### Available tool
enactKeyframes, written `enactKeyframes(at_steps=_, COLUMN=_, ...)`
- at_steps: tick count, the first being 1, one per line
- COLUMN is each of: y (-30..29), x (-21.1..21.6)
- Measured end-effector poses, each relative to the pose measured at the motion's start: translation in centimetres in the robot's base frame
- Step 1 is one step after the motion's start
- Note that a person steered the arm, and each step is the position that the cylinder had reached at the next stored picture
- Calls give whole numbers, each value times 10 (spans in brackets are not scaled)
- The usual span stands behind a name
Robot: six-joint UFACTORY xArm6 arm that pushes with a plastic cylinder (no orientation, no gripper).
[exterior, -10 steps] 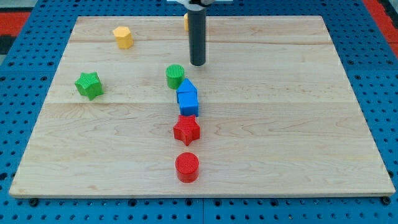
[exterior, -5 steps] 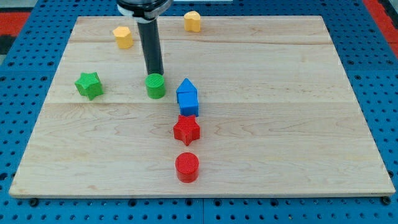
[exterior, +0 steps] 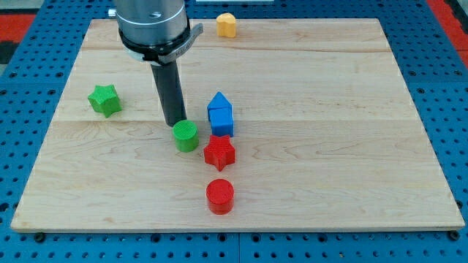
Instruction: Push the green circle left of the red star
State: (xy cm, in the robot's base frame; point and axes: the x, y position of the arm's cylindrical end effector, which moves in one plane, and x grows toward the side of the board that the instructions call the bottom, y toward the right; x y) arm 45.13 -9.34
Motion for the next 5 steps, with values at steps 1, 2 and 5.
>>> enactKeyframes(at_steps=1, y=0, x=6)
enactKeyframes(at_steps=2, y=0, x=11)
enactKeyframes(at_steps=5, y=-19, x=100)
